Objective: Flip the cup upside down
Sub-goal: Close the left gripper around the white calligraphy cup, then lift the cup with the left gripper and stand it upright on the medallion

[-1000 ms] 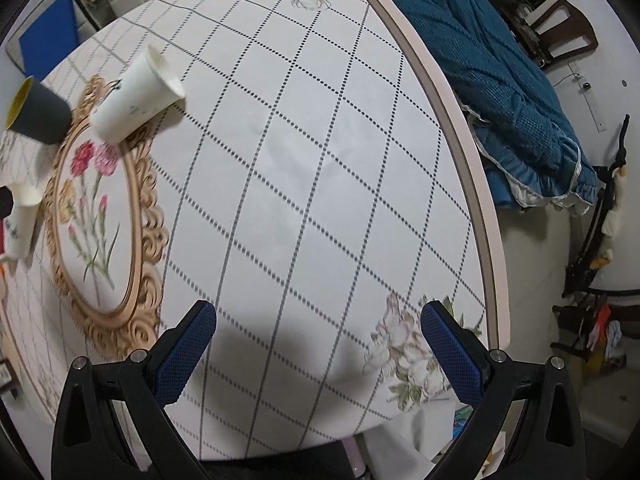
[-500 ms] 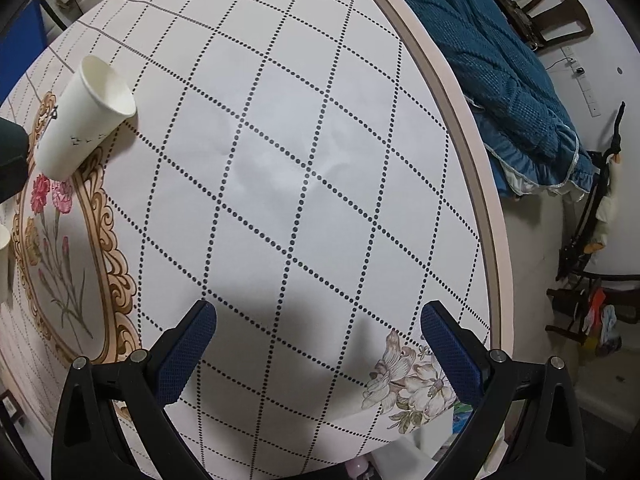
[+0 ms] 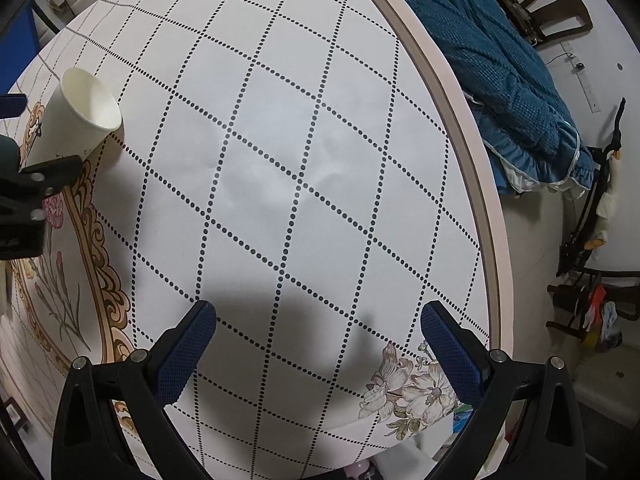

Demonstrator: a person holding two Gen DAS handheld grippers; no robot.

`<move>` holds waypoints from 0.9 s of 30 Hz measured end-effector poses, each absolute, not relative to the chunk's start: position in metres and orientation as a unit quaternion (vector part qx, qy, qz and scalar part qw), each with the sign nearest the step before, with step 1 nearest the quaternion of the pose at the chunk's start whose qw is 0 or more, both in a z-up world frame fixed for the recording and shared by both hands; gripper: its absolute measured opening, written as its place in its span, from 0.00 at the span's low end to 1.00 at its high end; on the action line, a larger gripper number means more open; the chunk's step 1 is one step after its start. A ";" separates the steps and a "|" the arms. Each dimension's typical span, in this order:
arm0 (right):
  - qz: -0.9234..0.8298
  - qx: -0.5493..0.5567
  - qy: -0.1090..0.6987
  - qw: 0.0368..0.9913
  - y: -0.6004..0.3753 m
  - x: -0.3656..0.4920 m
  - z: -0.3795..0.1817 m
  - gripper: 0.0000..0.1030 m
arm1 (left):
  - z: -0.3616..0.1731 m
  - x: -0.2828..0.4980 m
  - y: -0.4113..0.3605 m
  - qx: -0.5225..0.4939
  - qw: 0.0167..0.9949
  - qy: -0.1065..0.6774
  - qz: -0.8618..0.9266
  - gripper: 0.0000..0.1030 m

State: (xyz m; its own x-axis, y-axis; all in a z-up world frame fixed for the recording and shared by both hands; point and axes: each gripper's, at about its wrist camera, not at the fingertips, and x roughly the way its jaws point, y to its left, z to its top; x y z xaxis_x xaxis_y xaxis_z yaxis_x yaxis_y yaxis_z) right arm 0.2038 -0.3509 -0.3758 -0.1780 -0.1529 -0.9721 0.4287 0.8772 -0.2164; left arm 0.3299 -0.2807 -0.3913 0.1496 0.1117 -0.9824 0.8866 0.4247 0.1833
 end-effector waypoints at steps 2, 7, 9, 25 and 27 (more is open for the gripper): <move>-0.230 0.098 0.733 0.632 -0.355 0.203 -0.378 1.00 | -0.396 0.331 -0.283 0.435 0.617 0.575 -0.314 0.94; -0.233 0.102 0.734 0.630 -0.356 0.199 -0.381 1.00 | -0.408 0.332 -0.283 0.427 0.609 0.590 -0.315 0.65; -0.234 0.103 0.734 0.629 -0.356 0.197 -0.383 1.00 | -0.409 0.333 -0.278 0.418 0.616 0.590 -0.312 0.64; -0.198 0.136 0.742 0.626 -0.327 0.171 -0.387 1.00 | -0.404 0.326 -0.181 0.241 0.647 0.690 -0.219 0.62; -0.186 0.136 0.745 0.627 -0.321 0.164 -0.387 1.00 | -0.401 0.318 -0.162 0.217 0.647 0.702 -0.203 0.62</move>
State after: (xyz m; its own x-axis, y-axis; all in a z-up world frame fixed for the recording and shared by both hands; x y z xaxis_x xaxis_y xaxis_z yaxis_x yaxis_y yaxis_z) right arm 0.1640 -0.3206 -0.3869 -0.1780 -0.0308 -0.9835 0.4352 0.8940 -0.1067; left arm 0.3176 -0.1620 -0.4012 -0.0680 0.0417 -0.9968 0.5674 0.8234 -0.0043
